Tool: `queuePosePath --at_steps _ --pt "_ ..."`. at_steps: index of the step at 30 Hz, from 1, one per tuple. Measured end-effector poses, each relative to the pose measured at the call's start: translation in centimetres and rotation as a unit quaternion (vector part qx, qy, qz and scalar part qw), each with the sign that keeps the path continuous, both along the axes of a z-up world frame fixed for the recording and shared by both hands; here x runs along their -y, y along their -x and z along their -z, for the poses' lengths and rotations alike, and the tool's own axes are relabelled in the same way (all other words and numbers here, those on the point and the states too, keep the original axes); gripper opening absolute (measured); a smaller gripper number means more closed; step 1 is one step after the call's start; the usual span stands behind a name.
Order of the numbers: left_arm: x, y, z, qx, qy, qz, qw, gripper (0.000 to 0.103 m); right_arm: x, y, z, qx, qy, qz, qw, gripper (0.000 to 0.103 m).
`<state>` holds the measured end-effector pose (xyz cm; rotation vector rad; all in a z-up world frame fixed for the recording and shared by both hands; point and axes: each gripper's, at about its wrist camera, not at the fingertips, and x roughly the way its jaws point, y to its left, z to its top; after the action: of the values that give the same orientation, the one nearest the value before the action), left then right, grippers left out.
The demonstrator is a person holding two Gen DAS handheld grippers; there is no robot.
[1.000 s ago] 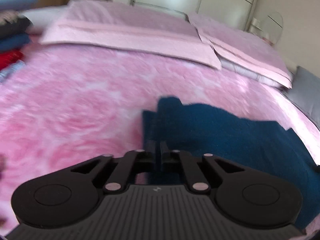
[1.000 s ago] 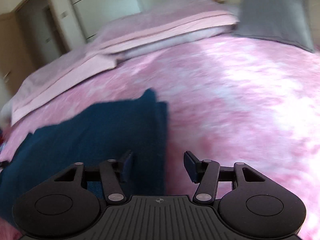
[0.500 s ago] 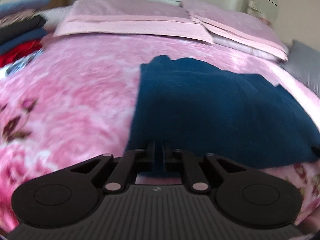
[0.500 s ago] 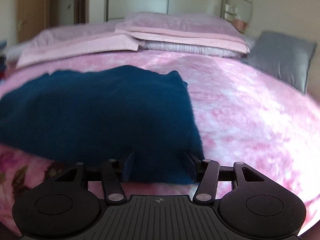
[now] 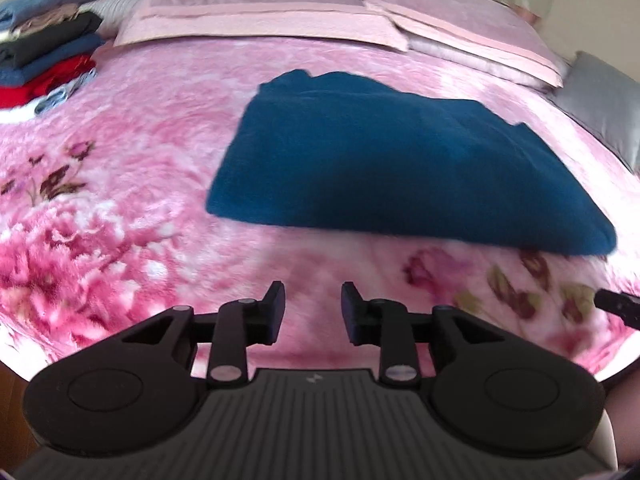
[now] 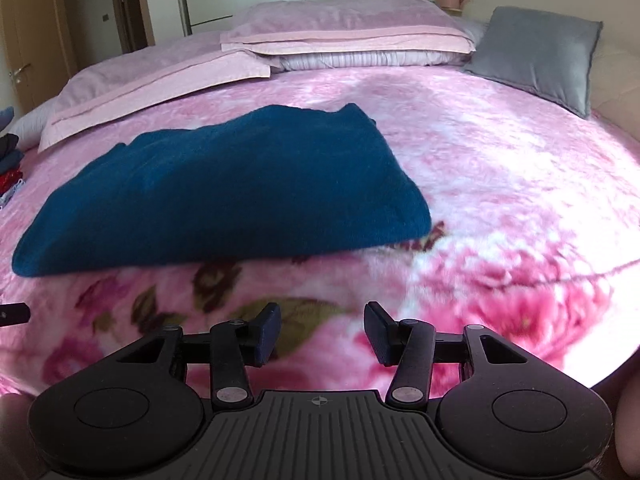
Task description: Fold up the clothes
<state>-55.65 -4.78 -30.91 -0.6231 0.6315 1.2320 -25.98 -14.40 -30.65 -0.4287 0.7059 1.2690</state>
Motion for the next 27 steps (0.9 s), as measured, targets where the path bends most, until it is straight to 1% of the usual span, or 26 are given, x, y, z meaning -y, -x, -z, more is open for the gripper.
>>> queuePosePath --at_steps 3,7,10,15,20,27 --pt "1.1 -0.7 -1.2 -0.006 -0.014 0.008 0.9998 0.033 0.6 0.3 -1.1 0.006 -0.001 0.011 1.000 0.050" --pt "2.6 -1.4 -2.9 -0.015 -0.039 0.015 0.9990 0.043 1.5 1.1 -2.7 0.004 -0.006 0.018 1.000 0.051" --pt "3.5 -1.6 -3.8 -0.022 -0.050 0.015 0.9984 0.043 2.2 1.8 -3.5 0.000 -0.007 0.020 1.000 0.052" --pt "4.7 -1.3 -4.4 -0.027 -0.055 0.009 0.9981 0.045 2.7 3.2 -3.5 -0.003 -0.006 0.009 1.000 0.055" --pt "5.9 -1.0 -4.8 -0.030 -0.062 0.007 0.9976 0.046 3.2 4.4 -3.5 -0.009 -0.009 -0.004 1.000 0.055" --pt "7.5 -0.6 -5.4 -0.032 -0.070 0.009 0.9970 0.048 4.2 5.6 -4.3 0.000 -0.023 -0.010 1.000 0.055"
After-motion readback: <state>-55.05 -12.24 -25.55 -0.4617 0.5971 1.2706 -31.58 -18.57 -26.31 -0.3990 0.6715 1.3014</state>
